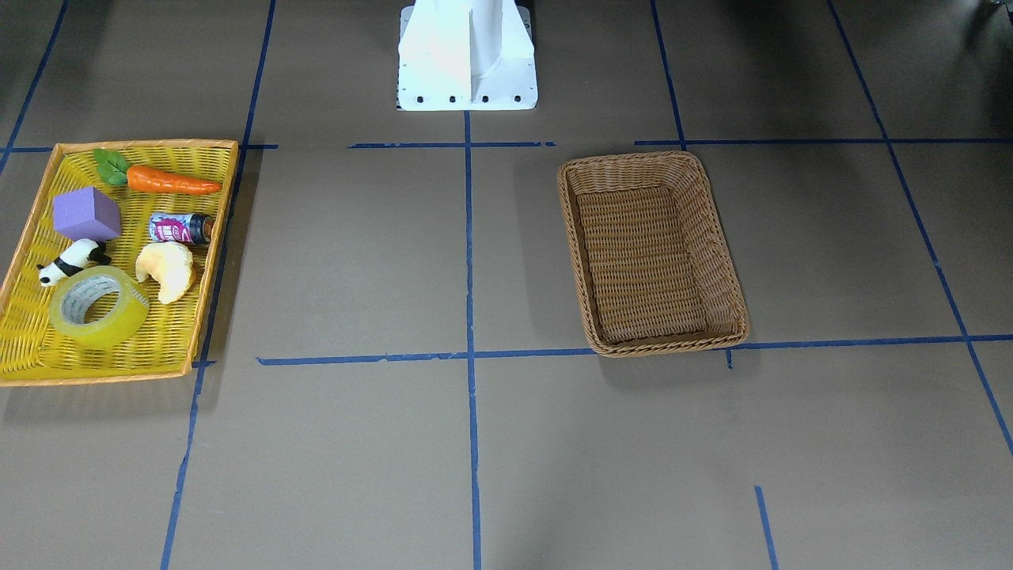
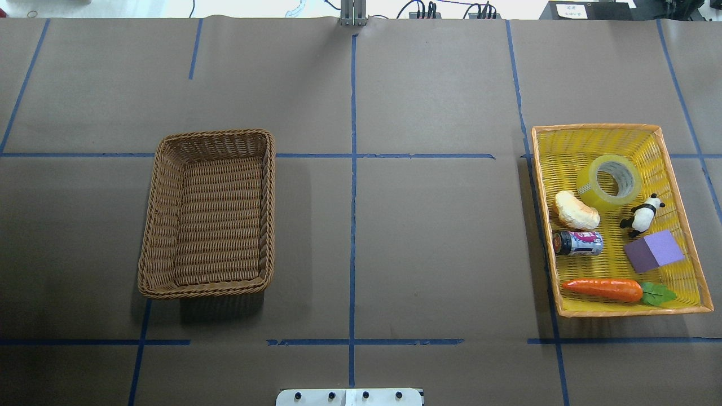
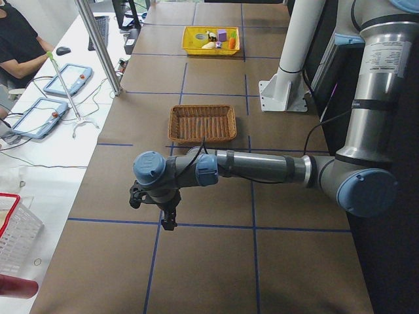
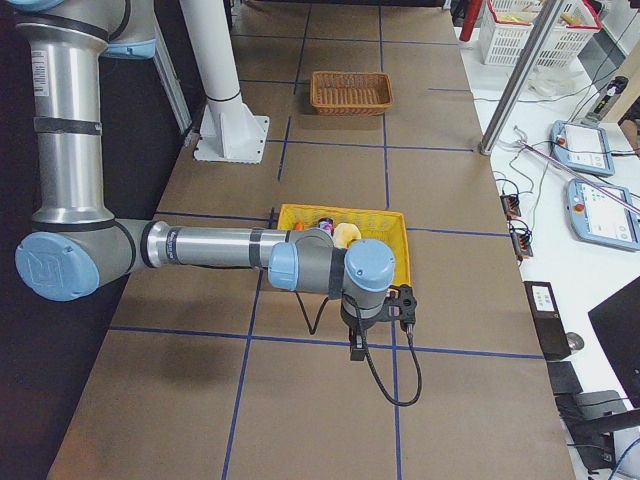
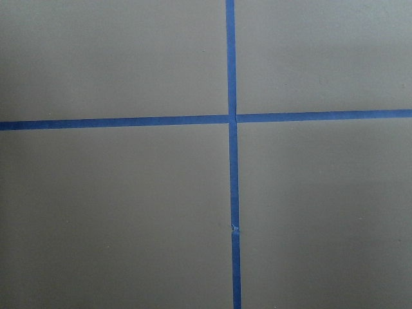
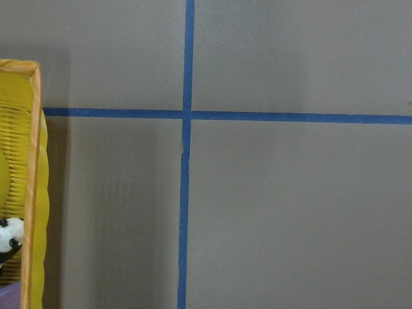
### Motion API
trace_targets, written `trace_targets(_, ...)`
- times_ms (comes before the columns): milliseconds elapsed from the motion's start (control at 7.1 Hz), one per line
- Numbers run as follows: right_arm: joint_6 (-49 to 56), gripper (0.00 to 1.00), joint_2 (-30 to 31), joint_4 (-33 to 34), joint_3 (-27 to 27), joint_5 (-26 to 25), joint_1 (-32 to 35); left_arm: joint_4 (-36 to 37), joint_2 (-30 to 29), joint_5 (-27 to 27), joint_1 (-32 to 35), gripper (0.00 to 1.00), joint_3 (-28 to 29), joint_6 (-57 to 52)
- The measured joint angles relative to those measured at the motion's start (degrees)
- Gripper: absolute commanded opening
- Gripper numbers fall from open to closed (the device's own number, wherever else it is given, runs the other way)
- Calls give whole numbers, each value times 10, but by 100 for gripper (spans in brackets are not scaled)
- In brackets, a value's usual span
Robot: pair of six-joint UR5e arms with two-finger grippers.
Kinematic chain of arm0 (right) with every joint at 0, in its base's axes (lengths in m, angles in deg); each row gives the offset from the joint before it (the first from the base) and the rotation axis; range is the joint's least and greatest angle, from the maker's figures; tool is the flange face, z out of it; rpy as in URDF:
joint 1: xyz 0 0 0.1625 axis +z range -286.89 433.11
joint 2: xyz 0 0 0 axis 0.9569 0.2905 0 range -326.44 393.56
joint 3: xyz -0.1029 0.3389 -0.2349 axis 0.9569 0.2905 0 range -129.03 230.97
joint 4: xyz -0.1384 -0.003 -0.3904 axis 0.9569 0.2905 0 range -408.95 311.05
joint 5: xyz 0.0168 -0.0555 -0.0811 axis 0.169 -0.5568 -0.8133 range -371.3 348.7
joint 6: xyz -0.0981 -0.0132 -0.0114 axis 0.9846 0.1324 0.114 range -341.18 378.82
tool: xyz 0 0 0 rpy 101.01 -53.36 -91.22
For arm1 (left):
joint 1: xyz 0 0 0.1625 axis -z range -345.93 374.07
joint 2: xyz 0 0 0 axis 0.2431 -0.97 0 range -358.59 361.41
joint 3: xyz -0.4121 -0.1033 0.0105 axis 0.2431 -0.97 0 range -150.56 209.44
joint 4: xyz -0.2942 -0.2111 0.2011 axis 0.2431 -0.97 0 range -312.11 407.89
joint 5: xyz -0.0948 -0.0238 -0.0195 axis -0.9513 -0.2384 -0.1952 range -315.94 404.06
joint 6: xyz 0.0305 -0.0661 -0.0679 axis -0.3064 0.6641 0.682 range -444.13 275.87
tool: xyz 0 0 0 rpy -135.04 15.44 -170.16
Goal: Move tape to another basket
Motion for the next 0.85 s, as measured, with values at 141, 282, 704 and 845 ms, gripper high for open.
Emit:
trace_targets(141, 0, 100, 0, 0, 0, 0, 0, 0, 0, 0, 0, 100, 0, 0)
trace_targets(282, -1, 100, 0, 0, 0, 0, 0, 0, 0, 0, 0, 100, 0, 0)
trace_targets(704, -6, 100, -3, 0, 1, 0, -1, 0, -1, 0, 0, 100, 1, 0)
trace_targets(845, -8, 100, -4, 0, 1, 1, -1, 0, -1, 0, 0, 100, 1, 0)
